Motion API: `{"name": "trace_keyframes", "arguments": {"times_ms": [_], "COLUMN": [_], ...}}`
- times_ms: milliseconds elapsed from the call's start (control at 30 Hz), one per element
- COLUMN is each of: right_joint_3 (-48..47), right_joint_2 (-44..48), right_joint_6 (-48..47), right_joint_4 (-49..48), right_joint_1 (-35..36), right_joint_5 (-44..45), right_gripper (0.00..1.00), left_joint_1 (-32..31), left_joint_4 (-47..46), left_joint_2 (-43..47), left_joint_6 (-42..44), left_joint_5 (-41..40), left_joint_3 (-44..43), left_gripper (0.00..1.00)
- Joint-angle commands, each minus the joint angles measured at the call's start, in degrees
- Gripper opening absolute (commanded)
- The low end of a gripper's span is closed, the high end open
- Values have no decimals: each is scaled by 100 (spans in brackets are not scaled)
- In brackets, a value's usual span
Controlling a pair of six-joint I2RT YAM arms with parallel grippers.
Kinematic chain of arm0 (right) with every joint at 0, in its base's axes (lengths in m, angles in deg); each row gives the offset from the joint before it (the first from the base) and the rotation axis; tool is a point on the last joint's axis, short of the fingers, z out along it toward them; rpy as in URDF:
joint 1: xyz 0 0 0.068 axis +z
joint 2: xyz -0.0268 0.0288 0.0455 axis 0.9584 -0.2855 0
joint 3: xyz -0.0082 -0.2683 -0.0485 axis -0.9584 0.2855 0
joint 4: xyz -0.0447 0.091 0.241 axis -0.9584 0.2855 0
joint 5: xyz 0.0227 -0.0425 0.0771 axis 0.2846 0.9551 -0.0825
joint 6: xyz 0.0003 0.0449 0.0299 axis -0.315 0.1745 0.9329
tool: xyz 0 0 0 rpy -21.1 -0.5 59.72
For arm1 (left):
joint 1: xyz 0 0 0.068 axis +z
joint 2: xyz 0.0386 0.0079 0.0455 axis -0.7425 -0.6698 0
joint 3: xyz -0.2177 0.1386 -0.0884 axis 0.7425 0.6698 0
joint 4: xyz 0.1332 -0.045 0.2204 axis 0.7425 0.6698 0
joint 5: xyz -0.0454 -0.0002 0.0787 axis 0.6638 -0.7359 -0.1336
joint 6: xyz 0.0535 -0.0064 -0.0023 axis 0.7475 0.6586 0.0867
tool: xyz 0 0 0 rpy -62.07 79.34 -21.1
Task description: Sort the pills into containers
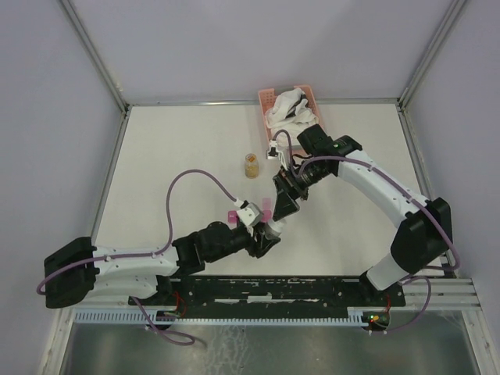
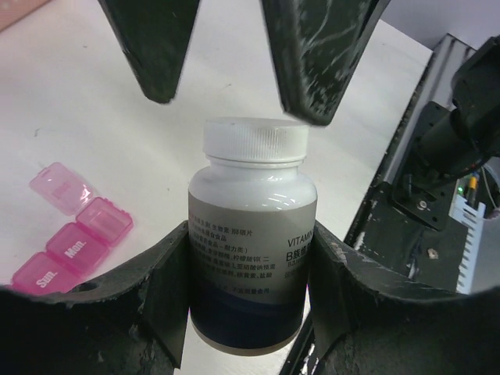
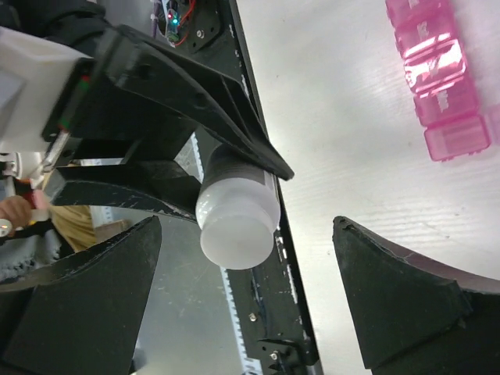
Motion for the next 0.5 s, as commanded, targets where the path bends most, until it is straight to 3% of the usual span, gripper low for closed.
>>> {"name": "trace_keyframes", "arguments": {"times_ms": [0, 467], "right_joint_3": [-311, -587], "right_joint_2": [-194, -670], "right_joint_6": [318, -347], "right_joint_4": [277, 1082], "right_joint_1": [-34, 38], "right_joint_5": [-199, -411], "right_gripper": [98, 82], "left_joint_1": [-68, -61], "left_joint_4": [-203, -379], "left_joint_2": [94, 245], "left_joint_6": [385, 302], "left_joint_5": [-736, -740], "left_joint_3": [-136, -47], "left_gripper": [3, 3]}}
